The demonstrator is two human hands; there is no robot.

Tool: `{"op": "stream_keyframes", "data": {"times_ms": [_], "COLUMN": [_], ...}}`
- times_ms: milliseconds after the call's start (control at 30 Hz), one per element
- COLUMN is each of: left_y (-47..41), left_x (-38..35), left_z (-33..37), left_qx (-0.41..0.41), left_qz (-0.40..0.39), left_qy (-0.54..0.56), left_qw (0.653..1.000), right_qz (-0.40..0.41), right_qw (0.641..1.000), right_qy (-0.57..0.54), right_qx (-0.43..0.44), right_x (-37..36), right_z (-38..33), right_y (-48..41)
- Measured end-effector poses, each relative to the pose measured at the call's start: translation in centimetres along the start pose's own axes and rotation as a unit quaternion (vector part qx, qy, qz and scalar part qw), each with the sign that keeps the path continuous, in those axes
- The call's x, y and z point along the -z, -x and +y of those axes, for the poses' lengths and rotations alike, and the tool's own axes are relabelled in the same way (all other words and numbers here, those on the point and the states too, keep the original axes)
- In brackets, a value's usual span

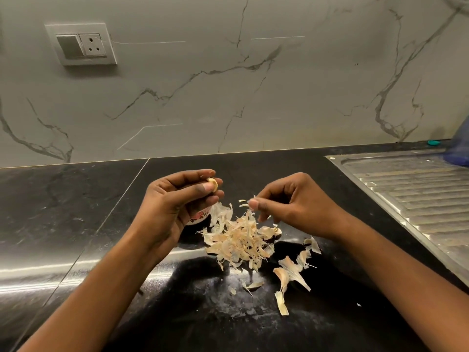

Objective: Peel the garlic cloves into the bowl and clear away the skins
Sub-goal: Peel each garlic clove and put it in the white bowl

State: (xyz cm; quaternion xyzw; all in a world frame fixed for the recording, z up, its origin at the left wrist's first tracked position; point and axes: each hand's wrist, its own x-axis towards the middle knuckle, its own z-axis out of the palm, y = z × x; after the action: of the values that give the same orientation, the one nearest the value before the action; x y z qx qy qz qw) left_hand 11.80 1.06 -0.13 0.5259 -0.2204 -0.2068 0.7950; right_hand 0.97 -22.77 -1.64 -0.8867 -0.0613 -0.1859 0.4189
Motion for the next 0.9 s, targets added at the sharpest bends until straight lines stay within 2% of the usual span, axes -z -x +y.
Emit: {"op": "stream_keyframes", "data": {"times_ms": [100,167,267,333,467,633,800,900], "left_y": [-0.4,-0.6,-1.2,-1.6,-1.8,-1.8,-1.5,-0.9], "left_x": [0.8,1.6,3.0,3.7,3.8,3.8,3.3,2.3], "left_z": [0.4,0.3,-0.1,-0.3,-0.5,-0.7,-0.8,-1.2], "left_qx": [-0.021,-0.064,-0.136,-0.154,-0.145,-0.151,-0.206,-0.238], "left_qz": [0.016,0.043,0.092,0.112,0.119,0.121,0.098,0.065], "left_qy": [-0.047,-0.174,-0.377,-0.445,-0.503,-0.532,-0.530,-0.495], "left_qw": [0.999,0.982,0.911,0.875,0.844,0.824,0.817,0.833], "right_qz": [-0.030,-0.047,-0.065,-0.077,-0.106,-0.149,-0.207,-0.253], "right_qw": [0.999,0.999,0.997,0.997,0.994,0.987,0.974,0.960], "right_qy": [0.008,0.004,0.016,0.014,-0.004,-0.005,-0.027,0.002], "right_qx": [-0.016,-0.022,-0.022,-0.024,-0.039,-0.064,-0.094,-0.119], "right_x": [0.1,0.1,0.2,0.5,1.3,1.9,2.5,2.7], "right_z": [0.4,0.3,0.1,-0.2,-0.8,-1.2,-1.7,-2.1], "right_y": [0.1,0.1,0.2,0.2,0.5,0.6,0.8,0.9]}}
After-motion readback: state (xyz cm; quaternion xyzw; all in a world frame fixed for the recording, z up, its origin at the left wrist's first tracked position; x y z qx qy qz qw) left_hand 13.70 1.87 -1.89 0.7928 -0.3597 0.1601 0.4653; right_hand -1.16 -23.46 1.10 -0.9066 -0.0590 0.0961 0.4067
